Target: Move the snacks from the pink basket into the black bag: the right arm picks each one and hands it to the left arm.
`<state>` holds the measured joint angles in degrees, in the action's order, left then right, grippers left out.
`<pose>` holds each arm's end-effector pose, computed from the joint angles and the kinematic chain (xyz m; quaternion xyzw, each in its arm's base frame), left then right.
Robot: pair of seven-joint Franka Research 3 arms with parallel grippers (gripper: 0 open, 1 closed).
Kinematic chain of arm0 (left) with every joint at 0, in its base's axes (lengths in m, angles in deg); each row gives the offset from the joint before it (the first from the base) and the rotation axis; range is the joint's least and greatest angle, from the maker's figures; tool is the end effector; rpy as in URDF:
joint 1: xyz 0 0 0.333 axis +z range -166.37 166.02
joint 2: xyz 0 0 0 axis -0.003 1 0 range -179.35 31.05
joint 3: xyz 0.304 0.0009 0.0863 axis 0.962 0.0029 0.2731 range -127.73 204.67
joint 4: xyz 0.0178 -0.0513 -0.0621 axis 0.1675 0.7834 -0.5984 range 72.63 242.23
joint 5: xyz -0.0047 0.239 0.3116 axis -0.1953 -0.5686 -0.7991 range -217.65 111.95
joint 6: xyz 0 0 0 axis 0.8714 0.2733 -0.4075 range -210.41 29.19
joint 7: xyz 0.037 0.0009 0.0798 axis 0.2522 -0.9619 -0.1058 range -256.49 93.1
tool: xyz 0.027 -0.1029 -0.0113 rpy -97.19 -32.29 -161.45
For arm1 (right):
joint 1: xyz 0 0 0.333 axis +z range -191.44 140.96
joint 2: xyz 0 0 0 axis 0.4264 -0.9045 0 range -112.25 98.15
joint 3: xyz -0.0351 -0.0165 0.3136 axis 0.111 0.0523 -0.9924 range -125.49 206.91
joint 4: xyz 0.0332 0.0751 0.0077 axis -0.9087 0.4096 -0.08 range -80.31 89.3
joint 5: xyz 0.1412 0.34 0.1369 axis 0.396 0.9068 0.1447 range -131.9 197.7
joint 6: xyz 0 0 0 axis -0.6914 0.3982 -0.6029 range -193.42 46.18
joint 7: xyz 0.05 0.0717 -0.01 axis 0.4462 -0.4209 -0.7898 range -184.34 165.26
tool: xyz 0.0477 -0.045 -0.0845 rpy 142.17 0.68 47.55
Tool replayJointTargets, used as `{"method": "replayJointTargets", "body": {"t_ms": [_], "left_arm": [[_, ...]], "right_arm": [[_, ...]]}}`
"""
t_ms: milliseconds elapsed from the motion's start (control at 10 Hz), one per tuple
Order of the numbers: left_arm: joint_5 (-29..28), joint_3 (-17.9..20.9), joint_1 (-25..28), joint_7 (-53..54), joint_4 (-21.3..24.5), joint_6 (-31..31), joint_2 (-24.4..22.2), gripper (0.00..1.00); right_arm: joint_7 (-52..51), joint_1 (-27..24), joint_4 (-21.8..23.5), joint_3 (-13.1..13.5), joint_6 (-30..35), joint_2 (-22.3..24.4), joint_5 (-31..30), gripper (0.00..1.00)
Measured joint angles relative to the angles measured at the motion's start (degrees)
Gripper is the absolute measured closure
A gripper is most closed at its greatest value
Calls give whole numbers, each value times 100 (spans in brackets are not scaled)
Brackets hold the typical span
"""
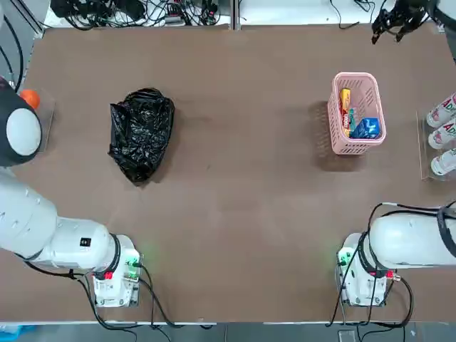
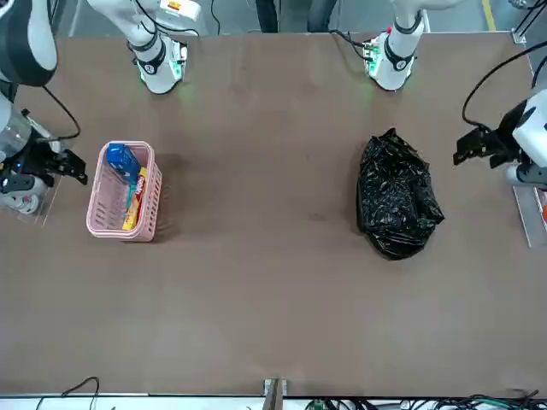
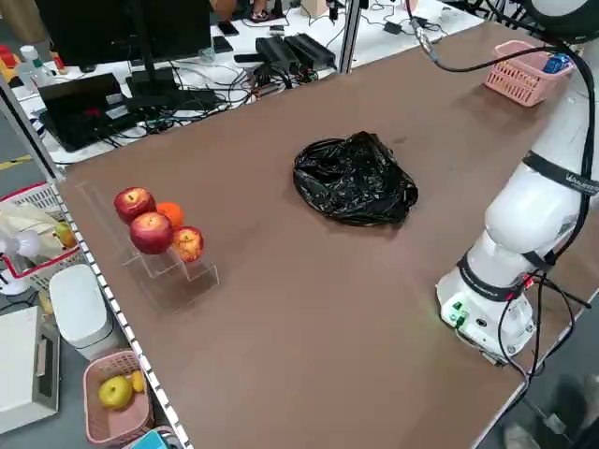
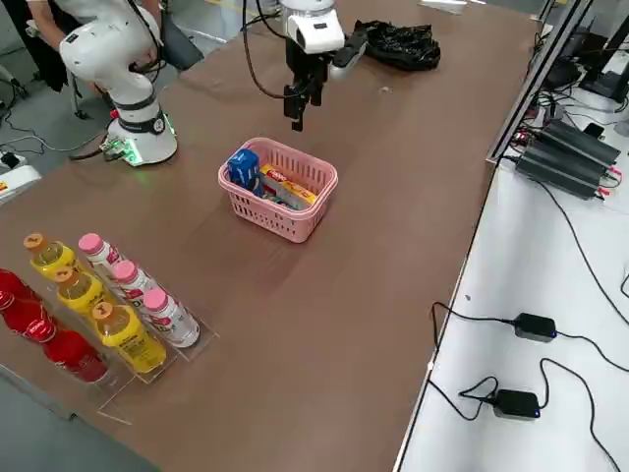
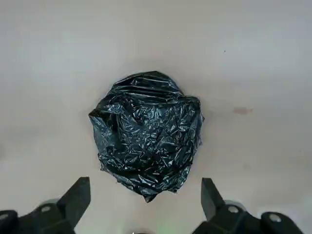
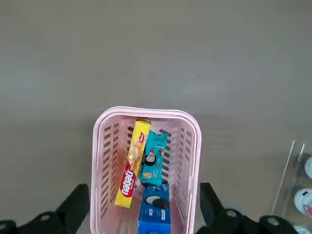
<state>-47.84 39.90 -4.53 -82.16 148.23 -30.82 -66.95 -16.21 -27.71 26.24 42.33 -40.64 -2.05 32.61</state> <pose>0.5831 -0.0408 0.6092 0.9981 -0.0235 -0.0386 0.0410 0.5386 -0.0391 0.5121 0.9992 0.0234 0.0327 0.0042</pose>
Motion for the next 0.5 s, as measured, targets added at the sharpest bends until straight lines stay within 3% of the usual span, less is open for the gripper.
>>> {"method": "replayJointTargets", "body": {"t_ms": [200, 500], "left_arm": [[-102, -1, 3, 6, -14, -79, 19, 0], [-471, -1, -12, 16, -49, -82, 19, 0]], "right_arm": [[-83, -87, 912, 11, -537, 466, -2, 0], [-296, -302, 1638, 27, -803, 728, -2, 0]]}}
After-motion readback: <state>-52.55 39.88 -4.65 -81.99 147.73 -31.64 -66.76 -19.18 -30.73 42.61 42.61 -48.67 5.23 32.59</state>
